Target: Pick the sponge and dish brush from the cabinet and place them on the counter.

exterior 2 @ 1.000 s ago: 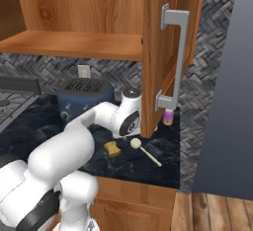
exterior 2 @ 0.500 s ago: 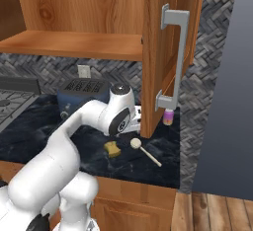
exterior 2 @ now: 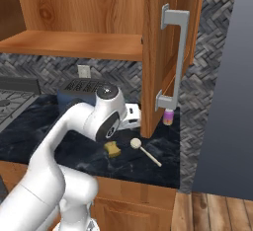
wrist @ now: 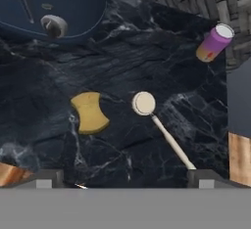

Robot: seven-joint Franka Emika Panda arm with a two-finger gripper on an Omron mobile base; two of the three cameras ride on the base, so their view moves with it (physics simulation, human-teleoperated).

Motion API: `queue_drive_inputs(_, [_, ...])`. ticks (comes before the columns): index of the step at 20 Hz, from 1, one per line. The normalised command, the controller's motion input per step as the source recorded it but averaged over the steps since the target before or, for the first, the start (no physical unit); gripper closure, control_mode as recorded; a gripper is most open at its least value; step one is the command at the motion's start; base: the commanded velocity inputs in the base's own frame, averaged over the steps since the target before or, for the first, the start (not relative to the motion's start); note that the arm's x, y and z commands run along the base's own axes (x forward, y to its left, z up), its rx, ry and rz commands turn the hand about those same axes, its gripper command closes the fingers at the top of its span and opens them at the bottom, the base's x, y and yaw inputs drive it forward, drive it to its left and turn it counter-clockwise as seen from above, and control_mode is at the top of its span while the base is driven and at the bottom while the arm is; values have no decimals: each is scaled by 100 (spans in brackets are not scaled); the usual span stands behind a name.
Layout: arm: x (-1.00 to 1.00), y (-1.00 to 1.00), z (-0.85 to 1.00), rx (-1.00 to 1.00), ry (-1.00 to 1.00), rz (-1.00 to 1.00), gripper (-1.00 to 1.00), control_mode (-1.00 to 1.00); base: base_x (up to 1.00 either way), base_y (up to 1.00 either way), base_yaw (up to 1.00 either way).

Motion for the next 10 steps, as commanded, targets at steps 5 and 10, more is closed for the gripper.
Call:
queue_drive_inputs(5, [-38,17,37,2,-18,-4,-100,-100,0,0,0])
queue_drive_inputs(10, [-38,21,38,0,-14,-4,-100,-100,0,0,0])
